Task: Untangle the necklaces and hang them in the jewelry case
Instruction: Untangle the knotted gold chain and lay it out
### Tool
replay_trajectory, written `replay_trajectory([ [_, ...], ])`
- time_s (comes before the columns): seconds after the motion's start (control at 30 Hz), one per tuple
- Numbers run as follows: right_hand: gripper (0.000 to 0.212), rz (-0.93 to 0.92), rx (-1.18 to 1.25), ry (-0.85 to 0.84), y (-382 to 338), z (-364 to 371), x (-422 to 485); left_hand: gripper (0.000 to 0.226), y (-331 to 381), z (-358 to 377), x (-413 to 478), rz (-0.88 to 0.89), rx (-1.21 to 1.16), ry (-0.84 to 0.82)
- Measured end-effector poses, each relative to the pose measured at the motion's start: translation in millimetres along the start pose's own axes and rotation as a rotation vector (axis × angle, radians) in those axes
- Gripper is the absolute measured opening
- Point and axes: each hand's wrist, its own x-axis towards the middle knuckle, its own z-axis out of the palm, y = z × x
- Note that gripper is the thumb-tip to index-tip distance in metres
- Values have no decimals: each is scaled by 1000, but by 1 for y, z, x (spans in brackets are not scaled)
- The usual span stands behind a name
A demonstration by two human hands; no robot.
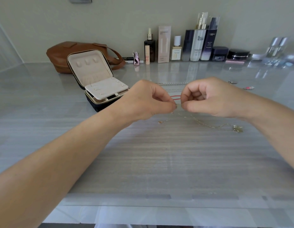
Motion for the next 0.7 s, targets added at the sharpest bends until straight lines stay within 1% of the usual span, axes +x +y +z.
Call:
replay_trajectory([
  [0.17, 11, -27, -9, -11, 1, 1, 0, 12, 0, 0, 1, -30, 11, 24],
  [0.3, 8, -112, -23, 68, 2, 4, 0, 11, 1, -1, 1, -54, 31, 36],
  [0.4, 7, -193, -169, 149, 3, 5, 0, 14, 1, -1, 2, -63, 39, 34],
  [0.57, 8, -326, -408, 234, 2, 7, -2, 17, 2, 1, 2, -79, 50, 28],
  [0.7, 24, -350, -484, 236, -3, 8, -4, 15, 2, 2, 2, -82, 54, 17],
])
